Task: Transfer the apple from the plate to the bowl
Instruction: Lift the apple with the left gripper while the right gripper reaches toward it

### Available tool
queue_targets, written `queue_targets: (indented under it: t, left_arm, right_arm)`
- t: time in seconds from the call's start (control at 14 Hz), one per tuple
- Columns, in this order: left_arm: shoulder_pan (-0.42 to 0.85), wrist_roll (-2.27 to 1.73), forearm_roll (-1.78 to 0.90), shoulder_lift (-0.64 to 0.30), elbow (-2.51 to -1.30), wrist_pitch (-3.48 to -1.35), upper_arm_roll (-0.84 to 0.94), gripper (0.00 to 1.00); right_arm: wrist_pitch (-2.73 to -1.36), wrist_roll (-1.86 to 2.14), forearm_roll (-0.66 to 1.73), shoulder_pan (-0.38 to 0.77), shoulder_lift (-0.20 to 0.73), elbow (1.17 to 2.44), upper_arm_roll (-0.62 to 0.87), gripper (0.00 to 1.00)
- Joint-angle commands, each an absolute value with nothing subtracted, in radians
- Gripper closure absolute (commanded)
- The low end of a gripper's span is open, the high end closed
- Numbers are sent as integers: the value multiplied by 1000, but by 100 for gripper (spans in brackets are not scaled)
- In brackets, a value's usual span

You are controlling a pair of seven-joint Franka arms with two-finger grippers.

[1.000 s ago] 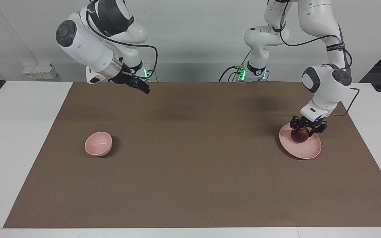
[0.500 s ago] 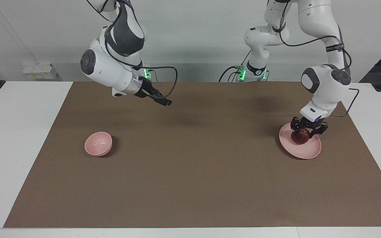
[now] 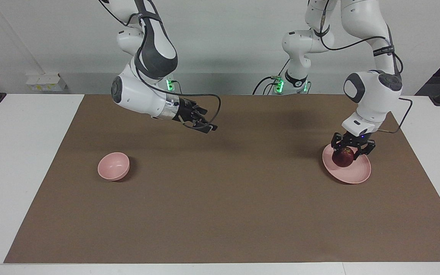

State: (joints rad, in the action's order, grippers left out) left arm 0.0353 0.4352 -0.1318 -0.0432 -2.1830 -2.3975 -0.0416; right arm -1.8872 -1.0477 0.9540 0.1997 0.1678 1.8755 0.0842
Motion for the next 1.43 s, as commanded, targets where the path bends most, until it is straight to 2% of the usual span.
queue_targets:
  t: [0.0,0.14,0.5,1.0,1.14,1.36]
  left_arm:
    - [77,445,-282,-11,-2117,-2254,-54,100]
    - [97,427,-383,-8,-2077,-2177,-52,100]
    - [149,361,-610,-3,-2079,-2160,-34,100]
    - [213,305,-779,6,-2083,-2141,-15,100]
    - [213,260,-785,14,-2082,-2148,26,100]
    - [218,223,-801,14,-2082,-2158,51,100]
  right_arm:
    - [-1968,-1075,1051,227,179,1902,87,0]
    - [-2018,-1078,1118,250,193,1910,87,0]
    - [-2157,-1065,1307,325,222,1937,87,0]
    - [-2253,-974,1414,374,307,1919,87,0]
    - [-2296,-892,1506,406,354,1893,87,0]
    - [-2329,-871,1516,443,376,1871,87,0]
